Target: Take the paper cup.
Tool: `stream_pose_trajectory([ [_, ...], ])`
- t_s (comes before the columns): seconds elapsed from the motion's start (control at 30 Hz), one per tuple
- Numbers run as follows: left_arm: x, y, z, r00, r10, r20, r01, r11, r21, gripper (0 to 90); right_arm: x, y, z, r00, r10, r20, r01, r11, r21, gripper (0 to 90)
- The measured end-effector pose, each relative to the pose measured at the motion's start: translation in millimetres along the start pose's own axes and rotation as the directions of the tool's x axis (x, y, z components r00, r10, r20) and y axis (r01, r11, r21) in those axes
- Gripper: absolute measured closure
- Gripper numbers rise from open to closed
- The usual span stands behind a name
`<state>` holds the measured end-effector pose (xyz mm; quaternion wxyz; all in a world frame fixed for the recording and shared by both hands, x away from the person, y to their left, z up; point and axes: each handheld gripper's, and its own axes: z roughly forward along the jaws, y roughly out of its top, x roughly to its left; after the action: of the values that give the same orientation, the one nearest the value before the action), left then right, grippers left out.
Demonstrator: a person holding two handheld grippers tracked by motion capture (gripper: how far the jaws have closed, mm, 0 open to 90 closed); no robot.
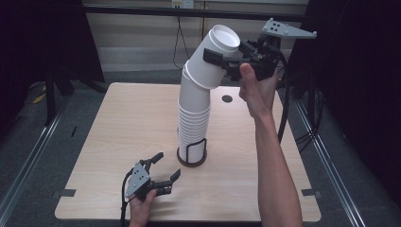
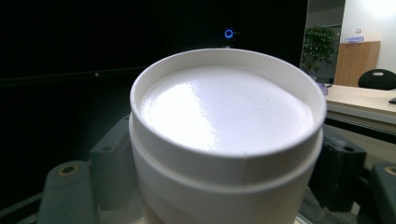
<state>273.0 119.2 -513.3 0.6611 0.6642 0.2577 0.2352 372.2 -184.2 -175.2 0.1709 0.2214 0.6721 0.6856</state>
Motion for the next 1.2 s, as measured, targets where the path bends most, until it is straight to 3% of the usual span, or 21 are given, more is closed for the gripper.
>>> stream_pose_trajectory([
  [0.37, 0.1, 0.0, 0.0, 1.0000, 0.001, 0.000, -0.001, 1.0000, 0.001, 15.7, -7.0, 0.0, -25.1, 0.9996, 0.014, 0.025, -0.013, 0.999, -0.043, 22.8],
  [0.4, 0.0, 0.0, 0.1, 1.0000, -0.001, -0.001, 0.001, 1.0000, 0.001, 15.7, -7.9, -0.6, -27.5, 0.9996, 0.013, 0.027, -0.011, 0.999, -0.045, 22.8],
  [0.43, -1.7, -0.5, 0.5, 0.9996, -0.028, -0.004, 0.028, 0.9996, -0.006, 15.7, -8.6, -1.1, -30.0, 0.9995, 0.018, 0.025, -0.017, 0.999, -0.044, 22.8],
  [0.47, 0.1, 0.0, 0.2, 1.0000, 0.002, 0.000, -0.002, 1.0000, -0.001, 15.7, -9.6, -1.5, -32.7, 0.9995, 0.020, 0.026, -0.018, 0.999, -0.046, 22.8],
  [0.53, 0.0, 0.0, 0.2, 1.0000, 0.002, -0.001, -0.002, 1.0000, 0.000, 15.5, -11.1, -2.2, -38.5, 0.9991, 0.021, 0.037, -0.019, 0.999, -0.049, 22.7],
  [0.67, -0.3, 0.1, 0.4, 1.0000, 0.004, -0.004, -0.004, 1.0000, 0.004, 15.4, -13.2, -4.6, -47.9, 0.9984, 0.023, 0.051, -0.021, 0.999, -0.044, 22.8],
  [0.77, 0.8, -0.2, -0.7, 0.9995, 0.013, 0.027, -0.013, 0.9999, -0.003, 15.1, -14.5, -7.9, -53.8, 0.9978, 0.025, 0.061, -0.022, 0.999, -0.046, 22.8],
  [0.97, 1.6, 0.1, -0.7, 0.9995, 0.017, 0.027, -0.017, 0.9998, 0.005, 15.5, -14.7, -16.7, -62.1, 0.9972, 0.025, 0.071, -0.023, 0.999, -0.032, 22.8],
  [1.03, 0.0, 0.0, 0.8, 0.9996, -0.016, 0.025, 0.016, 0.9999, 0.004, 15.5, -14.9, -20.8, -64.6, 0.9969, 0.027, 0.074, -0.025, 0.999, -0.026, 22.8],
  [1.07, 1.9, 0.9, 1.2, 0.9996, -0.001, 0.027, 0.001, 0.9998, 0.020, 15.7, -14.8, -23.0, -65.7, 0.9966, 0.025, 0.079, -0.023, 1.000, -0.021, 22.8],
  [1.1, 1.0, 0.9, 2.4, 0.9990, -0.035, 0.028, 0.034, 0.9990, 0.028, 15.7, -14.6, -25.4, -66.9, 0.9962, 0.024, 0.084, -0.023, 1.000, -0.016, 22.8],
  [1.17, 2.2, 1.5, 3.9, 0.9985, -0.050, 0.023, 0.049, 0.9979, 0.043, 16.0, -14.5, -30.8, -69.2, 0.9961, 0.023, 0.086, -0.023, 1.000, -0.004, 22.8],
  [1.2, 4.1, 2.2, 4.2, 0.9992, -0.026, 0.030, 0.025, 0.9983, 0.053, 16.0, -14.2, -33.5, -70.2, 0.9958, 0.023, 0.089, -0.024, 1.000, 0.005, 22.8],
])
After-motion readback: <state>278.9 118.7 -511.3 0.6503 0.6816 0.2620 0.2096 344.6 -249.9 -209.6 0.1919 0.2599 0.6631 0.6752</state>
